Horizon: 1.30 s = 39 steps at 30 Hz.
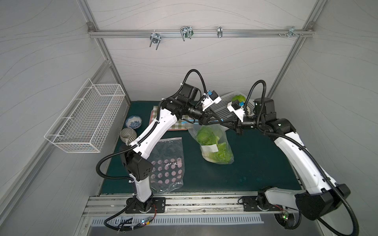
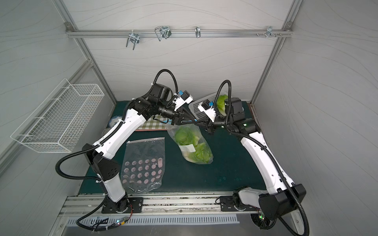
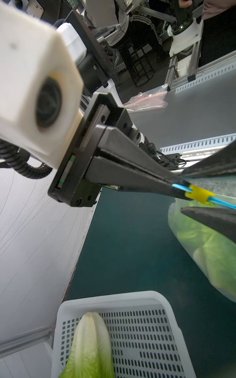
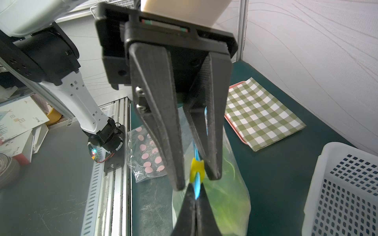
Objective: Put the chinese cabbages into a zipper bag and zip it
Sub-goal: Zip the zipper on the zipper food storage bag.
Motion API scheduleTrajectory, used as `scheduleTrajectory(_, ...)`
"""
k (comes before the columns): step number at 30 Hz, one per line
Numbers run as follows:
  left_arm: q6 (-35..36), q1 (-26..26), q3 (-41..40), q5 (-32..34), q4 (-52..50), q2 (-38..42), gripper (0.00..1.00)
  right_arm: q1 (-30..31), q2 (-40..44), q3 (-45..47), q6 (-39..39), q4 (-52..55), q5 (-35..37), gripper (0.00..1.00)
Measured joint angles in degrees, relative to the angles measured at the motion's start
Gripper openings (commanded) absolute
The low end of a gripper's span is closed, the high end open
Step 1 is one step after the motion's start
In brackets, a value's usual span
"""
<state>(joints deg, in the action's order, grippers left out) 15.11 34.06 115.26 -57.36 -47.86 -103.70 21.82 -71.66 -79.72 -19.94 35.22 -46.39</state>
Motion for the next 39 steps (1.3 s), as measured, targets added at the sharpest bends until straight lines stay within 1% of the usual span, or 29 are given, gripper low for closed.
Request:
scheduleTrajectory(4,0.50,-0.15,-0.24,0.04,-0.26,0.04,0.17,-0.17,0.00,0.20,0.68,-0.63,-0.02,0.00)
scheduleTrajectory(10,0.92,-0.74,-0.81,0.26,-0.20,0.20,0.11,-0.42,0.13,0.90,2.05,-1.81,0.02,0.00)
scheduleTrajectory(16,1.44,-1.05,-2.10,1.88,-0.09,1.22,0.08,-1.33,0.63,2.47,4.11,-4.24,-0.90,0.00)
scheduleTrajectory(26,2.45,-3.15,-8.35,8.44,-0.24,5.95,0.04,-2.49,0.96,3.41,7.61,-7.41,-0.17,0.00)
scheduleTrajectory(30,1.79,-4.07,-12.66,11.96,0.33,8.09,0.01,-3.19,0.96,3.43,10.01,-7.85,2.10,0.00)
scheduleTrajectory(39,-0.85,-7.67,-21.68,19.80,3.15,9.99,0.00,-6.21,0.04,4.70,15.89,-9.68,8.74,0.00)
